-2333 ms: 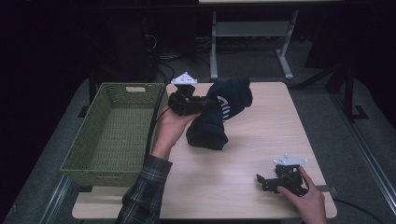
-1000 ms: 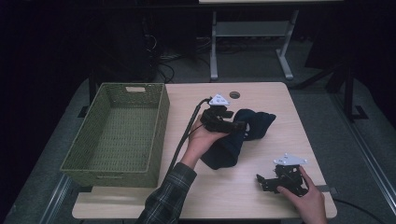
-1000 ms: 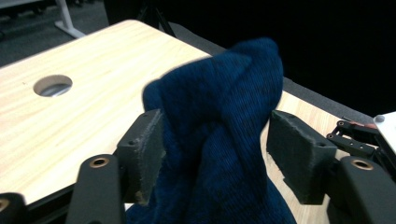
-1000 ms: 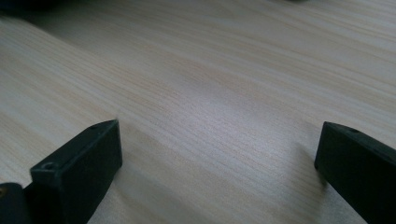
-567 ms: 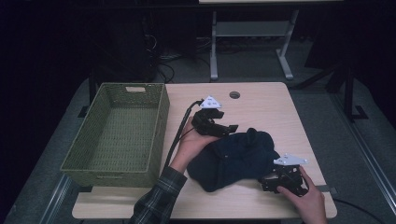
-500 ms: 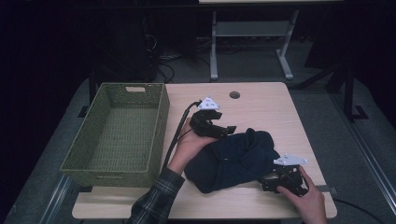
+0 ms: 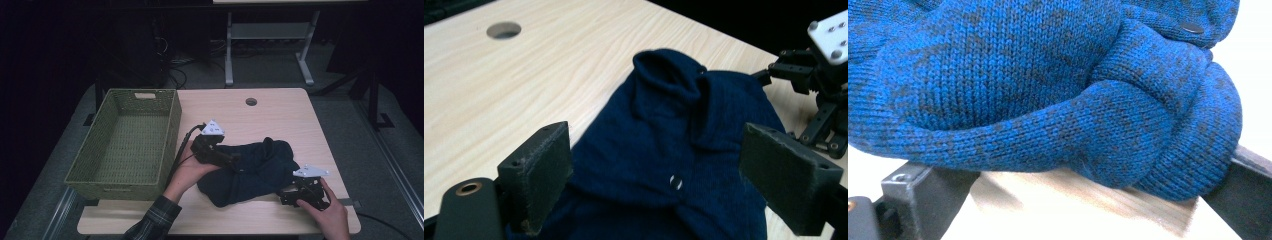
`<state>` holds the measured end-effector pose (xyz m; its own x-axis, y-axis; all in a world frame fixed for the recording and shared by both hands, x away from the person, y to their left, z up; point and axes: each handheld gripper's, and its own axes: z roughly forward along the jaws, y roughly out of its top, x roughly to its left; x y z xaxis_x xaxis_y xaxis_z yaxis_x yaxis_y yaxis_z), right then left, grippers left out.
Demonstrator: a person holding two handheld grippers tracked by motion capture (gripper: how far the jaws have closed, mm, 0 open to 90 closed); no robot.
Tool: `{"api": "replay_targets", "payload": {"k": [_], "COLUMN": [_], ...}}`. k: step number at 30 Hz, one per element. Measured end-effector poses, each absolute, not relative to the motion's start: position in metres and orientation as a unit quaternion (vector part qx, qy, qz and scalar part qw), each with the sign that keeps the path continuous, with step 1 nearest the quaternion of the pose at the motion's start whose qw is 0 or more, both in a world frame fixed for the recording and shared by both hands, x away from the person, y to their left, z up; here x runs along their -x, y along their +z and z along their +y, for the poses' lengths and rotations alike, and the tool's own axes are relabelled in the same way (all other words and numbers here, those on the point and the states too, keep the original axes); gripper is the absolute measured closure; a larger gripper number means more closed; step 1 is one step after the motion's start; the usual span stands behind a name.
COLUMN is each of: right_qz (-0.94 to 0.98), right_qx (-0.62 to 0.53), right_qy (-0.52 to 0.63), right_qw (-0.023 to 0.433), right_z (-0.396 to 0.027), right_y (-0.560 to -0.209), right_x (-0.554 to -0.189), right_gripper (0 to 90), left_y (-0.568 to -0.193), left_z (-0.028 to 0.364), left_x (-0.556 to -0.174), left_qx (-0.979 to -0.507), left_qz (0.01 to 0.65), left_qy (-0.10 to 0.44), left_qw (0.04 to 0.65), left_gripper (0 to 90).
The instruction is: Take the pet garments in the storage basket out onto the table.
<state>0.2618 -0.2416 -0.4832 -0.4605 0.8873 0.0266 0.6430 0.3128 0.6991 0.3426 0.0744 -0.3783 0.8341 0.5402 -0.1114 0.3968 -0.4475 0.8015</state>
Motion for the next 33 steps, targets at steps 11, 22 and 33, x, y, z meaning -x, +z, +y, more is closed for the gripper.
{"api": "replay_targets", "payload": {"k": [11, 22, 33], "right_qz": [0.788, 0.789, 0.789], "right_qx": [-0.486, -0.485, -0.485], "right_qy": [0.329, 0.329, 0.329], "right_qw": [0.185, 0.185, 0.186], "right_z": [-0.241, -0.242, -0.242], "right_y": [-0.483, -0.483, -0.483], "right_x": [-0.262, -0.262, -0.262], "right_gripper": [0.4, 0.4, 0.4], "left_y": [-0.394, -0.422, -0.442], "left_z": [0.094, 0.112, 0.118], "left_x": [-0.314, -0.283, -0.258], "left_qx": [-0.851, -0.861, -0.875], "left_qz": [0.283, 0.290, 0.292], "left_qy": [0.095, 0.102, 0.109], "left_qw": [0.433, 0.406, 0.371], "left_gripper": [13.1, 13.1, 13.0]}}
